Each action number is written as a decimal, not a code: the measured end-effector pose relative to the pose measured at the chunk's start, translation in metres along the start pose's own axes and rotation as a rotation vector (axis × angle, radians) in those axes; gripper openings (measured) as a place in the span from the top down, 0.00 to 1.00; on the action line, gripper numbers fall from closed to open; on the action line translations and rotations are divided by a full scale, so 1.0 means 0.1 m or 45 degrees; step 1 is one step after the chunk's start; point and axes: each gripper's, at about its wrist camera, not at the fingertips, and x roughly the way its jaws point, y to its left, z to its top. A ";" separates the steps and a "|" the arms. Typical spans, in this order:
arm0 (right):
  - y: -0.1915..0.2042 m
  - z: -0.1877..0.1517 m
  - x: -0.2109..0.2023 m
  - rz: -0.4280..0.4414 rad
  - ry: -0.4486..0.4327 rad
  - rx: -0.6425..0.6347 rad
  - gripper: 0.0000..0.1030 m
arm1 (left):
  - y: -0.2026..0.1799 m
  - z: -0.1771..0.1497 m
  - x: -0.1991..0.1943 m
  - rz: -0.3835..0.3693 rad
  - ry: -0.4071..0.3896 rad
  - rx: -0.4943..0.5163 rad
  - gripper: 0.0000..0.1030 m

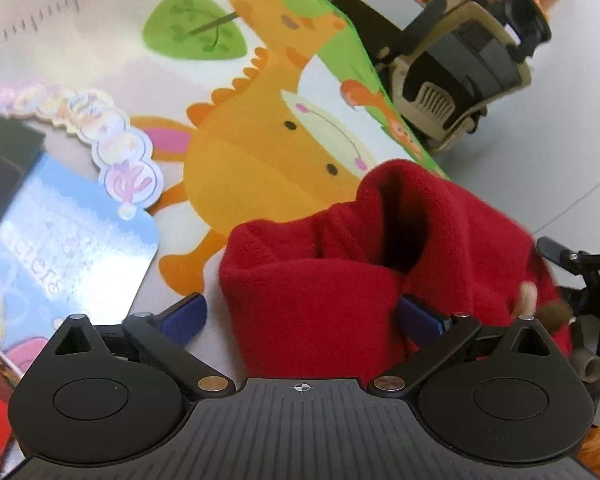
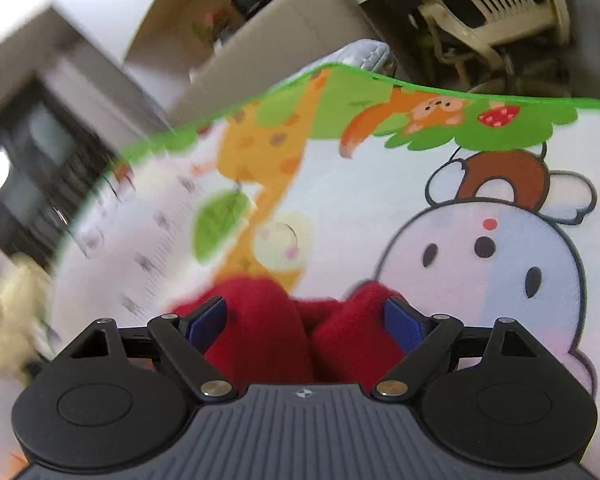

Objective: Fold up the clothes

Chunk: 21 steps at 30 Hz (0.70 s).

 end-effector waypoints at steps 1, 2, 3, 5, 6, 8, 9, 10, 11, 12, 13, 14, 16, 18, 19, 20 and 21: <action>0.03 0.02 -0.01 -0.067 -0.014 -0.081 0.16 | 0.01 0.02 0.01 -0.019 0.006 -0.002 0.00; 0.04 0.03 0.04 -0.126 0.004 -0.142 0.16 | 0.02 0.04 0.03 -0.034 0.011 -0.007 0.00; 0.05 0.03 0.10 -0.184 0.024 -0.200 0.16 | 0.02 0.05 0.05 -0.045 0.014 -0.013 0.00; 0.02 0.01 0.24 -0.171 0.088 -0.232 0.16 | 0.03 0.09 0.10 -0.074 0.013 -0.035 0.00; 0.02 -0.01 0.33 -0.156 0.114 -0.250 0.16 | 0.03 0.10 0.14 -0.091 0.012 -0.051 0.00; 0.01 -0.05 0.52 -0.110 0.169 -0.246 0.16 | 0.02 0.12 0.20 -0.101 -0.005 -0.058 0.00; -0.03 -0.06 0.61 -0.077 0.199 -0.207 0.16 | 0.01 0.13 0.21 -0.101 -0.012 -0.050 0.00; -0.08 -0.07 0.69 -0.042 0.227 -0.149 0.16 | 0.00 0.12 0.23 -0.100 -0.019 -0.036 0.00; -0.13 -0.09 0.74 -0.010 0.247 -0.098 0.21 | -0.01 0.12 0.23 -0.101 -0.024 -0.022 0.01; -0.14 -0.10 0.72 0.011 0.238 -0.089 0.29 | -0.01 0.11 0.22 -0.094 -0.026 -0.009 0.04; -0.14 -0.11 0.70 0.031 0.227 -0.083 0.34 | -0.02 0.10 0.21 -0.082 -0.028 0.003 0.08; -0.14 -0.12 0.68 0.051 0.216 -0.078 0.48 | -0.01 0.10 0.21 -0.079 -0.022 0.008 0.30; -0.12 -0.12 0.62 0.059 0.191 -0.085 0.63 | 0.02 0.12 0.22 -0.097 -0.005 -0.009 0.42; -0.04 -0.09 0.57 0.020 0.176 -0.120 0.70 | 0.00 0.16 0.22 -0.112 -0.014 -0.016 0.62; 0.02 -0.06 0.55 0.004 0.170 -0.139 0.70 | -0.04 0.21 0.21 -0.122 -0.026 -0.004 0.67; 0.08 -0.03 0.54 -0.012 0.164 -0.157 0.71 | -0.09 0.27 0.19 -0.135 -0.039 0.008 0.68; 0.15 0.02 0.49 -0.016 0.139 -0.180 0.72 | -0.15 0.34 0.15 -0.152 -0.059 0.023 0.69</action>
